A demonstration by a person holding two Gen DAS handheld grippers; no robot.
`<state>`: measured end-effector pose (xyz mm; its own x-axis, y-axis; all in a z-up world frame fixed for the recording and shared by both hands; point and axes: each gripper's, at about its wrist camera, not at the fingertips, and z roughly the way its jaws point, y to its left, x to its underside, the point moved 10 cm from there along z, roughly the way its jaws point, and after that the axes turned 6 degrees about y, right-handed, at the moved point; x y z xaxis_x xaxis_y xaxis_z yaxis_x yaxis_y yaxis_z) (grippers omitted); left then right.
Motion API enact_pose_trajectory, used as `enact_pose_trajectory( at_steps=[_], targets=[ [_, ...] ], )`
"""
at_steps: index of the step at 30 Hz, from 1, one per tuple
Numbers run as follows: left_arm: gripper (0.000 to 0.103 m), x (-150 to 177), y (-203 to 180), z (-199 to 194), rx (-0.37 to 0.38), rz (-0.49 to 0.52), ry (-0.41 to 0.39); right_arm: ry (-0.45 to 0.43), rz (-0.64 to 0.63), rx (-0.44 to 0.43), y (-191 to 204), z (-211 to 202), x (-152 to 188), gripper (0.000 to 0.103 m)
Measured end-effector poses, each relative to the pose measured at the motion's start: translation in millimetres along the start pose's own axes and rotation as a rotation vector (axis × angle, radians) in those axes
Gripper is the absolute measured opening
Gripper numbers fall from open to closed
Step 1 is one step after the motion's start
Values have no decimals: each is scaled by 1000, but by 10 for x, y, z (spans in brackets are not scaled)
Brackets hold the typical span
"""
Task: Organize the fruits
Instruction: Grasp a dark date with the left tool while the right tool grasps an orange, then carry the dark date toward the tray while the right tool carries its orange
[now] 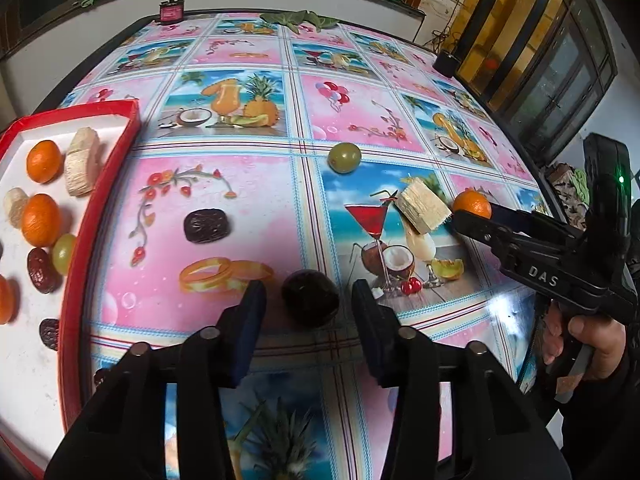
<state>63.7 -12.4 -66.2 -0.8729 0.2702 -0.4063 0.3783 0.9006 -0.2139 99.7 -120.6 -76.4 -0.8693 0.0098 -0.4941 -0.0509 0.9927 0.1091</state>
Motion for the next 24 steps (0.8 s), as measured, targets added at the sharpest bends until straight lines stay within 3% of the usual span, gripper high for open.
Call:
enact_pose_trajectory(
  at_steps=[2,5,24],
  targets=[
    [29,7,-7,19,-3,6,4,4,-3,-1,12,42,-19,45],
    [26,9,-2,23,-13,12,3,-4,-20,15,26,63,-40,36],
    [26,35,29,-104,-13,14,-18,-77,-28,-17,185,-226,-141,36]
  ],
)
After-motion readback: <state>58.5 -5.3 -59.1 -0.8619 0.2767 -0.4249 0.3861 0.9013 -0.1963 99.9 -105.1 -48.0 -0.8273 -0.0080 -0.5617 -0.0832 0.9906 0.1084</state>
